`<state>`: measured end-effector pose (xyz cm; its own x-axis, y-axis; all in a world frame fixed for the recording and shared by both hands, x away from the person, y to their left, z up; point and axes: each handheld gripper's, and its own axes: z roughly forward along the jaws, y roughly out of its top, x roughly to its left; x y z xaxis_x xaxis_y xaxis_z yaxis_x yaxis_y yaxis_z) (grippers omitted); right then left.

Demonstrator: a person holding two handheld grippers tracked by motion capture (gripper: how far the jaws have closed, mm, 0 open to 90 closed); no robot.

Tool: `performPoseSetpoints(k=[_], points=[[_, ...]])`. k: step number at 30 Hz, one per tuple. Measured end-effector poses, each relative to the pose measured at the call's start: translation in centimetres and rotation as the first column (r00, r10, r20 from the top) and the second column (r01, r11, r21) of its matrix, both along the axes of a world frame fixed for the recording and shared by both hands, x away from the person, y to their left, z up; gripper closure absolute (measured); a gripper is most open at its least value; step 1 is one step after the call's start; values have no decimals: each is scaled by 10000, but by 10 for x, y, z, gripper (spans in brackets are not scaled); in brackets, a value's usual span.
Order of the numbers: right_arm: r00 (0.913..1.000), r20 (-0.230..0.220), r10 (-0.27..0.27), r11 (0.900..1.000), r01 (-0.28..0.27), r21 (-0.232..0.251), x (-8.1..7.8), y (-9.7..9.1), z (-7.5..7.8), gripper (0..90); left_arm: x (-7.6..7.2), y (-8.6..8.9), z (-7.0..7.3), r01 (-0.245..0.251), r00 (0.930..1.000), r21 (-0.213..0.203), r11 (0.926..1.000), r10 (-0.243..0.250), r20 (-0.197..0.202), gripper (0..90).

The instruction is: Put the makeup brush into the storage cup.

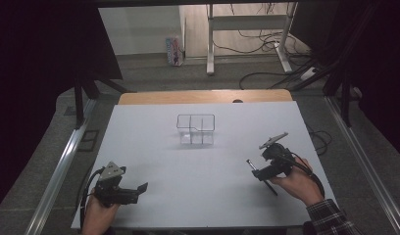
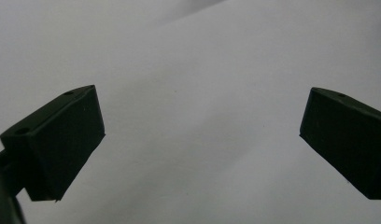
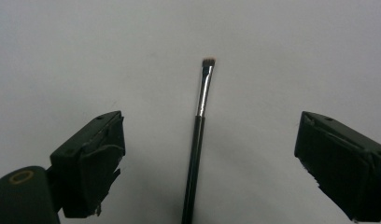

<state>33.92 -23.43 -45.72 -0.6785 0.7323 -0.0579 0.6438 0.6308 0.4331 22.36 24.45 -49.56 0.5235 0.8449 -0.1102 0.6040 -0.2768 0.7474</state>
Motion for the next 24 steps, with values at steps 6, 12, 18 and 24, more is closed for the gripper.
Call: performPoseSetpoints(k=[6,12,18,24], points=[[9998,-194,-37,10000,36,-81,2,-2,-6,164,0,-1,0,31,10000,38,10000,-31,-18,4],[9984,-574,25,9993,-46,-363,2,-3,-17,265,0,-1,0,46,10000,49,10000,-46,-7,5],[9951,-966,206,9964,-284,-801,2,-2,-29,343,0,-1,0,74,10000,62,10000,-74,-11,5],[9881,-1508,312,9933,-475,-1052,1,-4,-36,531,0,-1,0,119,9999,61,9999,-119,1,5]])
